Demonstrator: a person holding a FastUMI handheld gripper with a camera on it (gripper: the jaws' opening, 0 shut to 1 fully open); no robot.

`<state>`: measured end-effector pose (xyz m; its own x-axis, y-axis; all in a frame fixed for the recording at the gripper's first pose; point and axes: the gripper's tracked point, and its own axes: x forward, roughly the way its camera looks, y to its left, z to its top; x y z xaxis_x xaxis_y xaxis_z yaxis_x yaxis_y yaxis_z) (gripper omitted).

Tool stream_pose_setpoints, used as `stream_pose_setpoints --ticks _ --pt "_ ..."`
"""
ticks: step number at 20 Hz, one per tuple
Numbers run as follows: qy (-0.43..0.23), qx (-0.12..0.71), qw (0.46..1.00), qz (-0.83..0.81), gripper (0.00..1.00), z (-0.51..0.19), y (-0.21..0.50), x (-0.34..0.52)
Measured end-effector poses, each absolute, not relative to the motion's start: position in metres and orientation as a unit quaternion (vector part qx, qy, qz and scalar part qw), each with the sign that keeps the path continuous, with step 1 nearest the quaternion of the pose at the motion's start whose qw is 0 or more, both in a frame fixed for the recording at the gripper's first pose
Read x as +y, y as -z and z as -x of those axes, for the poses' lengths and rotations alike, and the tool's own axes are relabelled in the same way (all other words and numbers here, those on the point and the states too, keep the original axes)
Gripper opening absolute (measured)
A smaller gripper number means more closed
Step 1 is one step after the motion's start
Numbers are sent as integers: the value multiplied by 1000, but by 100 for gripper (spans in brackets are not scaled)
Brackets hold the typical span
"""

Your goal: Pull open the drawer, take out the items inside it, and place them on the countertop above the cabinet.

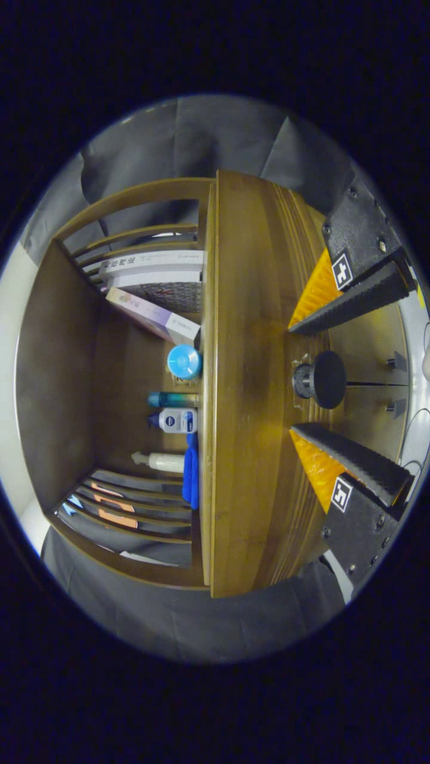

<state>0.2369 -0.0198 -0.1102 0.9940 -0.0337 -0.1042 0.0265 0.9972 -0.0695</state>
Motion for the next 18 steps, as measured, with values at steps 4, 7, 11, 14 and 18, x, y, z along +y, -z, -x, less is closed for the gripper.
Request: stream_pose_setpoints --ticks 4,7,11,14,18 --pt "13 46 998 27 98 -239 112 -18" --pt "18 66 998 14 97 -235 111 -20" --pt "22 41 998 52 98 -208 89 -18" --pt "13 37 997 66 98 -163 73 -14" --pt "-3 53 997 58 98 -92 43 -10"
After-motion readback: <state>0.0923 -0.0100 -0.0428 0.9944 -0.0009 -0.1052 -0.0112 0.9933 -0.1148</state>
